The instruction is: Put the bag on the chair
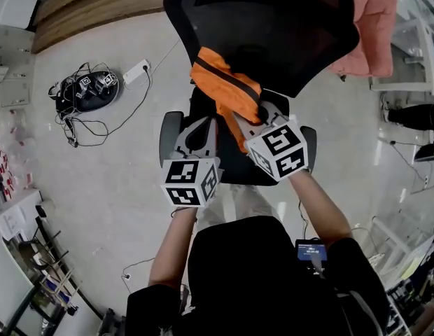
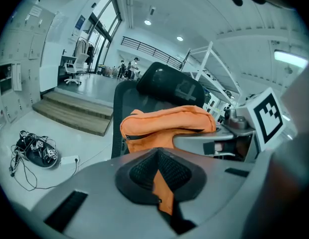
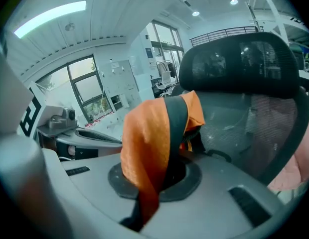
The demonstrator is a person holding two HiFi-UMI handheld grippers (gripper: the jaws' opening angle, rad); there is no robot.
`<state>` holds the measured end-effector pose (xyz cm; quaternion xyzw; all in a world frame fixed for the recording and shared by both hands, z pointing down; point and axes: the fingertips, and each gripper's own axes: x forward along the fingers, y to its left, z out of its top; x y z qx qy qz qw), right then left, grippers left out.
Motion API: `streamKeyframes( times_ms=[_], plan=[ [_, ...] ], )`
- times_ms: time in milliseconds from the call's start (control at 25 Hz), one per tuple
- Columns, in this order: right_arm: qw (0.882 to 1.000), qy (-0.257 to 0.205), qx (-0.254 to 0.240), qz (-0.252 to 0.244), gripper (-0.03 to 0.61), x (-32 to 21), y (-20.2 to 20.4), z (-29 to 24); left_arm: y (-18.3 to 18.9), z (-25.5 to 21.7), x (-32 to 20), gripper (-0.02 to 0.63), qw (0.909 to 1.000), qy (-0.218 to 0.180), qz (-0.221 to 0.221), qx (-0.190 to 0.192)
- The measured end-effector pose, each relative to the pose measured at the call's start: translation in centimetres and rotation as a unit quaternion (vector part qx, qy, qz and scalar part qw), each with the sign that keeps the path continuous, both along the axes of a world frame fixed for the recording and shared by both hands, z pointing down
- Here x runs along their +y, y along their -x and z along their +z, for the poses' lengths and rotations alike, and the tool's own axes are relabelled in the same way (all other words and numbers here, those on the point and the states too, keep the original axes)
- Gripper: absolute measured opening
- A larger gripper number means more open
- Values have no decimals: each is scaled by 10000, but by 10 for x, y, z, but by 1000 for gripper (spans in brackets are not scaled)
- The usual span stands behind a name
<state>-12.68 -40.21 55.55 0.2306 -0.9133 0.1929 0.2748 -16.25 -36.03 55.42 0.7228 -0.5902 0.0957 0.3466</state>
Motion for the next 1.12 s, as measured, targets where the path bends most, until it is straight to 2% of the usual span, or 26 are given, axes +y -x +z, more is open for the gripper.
streamKeyframes(
  times_ms=[440, 760, 1120],
  plan=[
    [9937, -85, -42, -1119, 12, -17, 26, 54, -2, 53, -17, 9, 9995, 289, 53, 126],
    [9933, -37, 203, -1138, 12, -46, 12, 101, -32, 99, -29, 9, 9973, 591, 319, 299],
    [9919, 23, 383, -1211, 12, -56, -10, 142, -45, 130, -52, 9, 9962, 722, 313, 380]
  ],
)
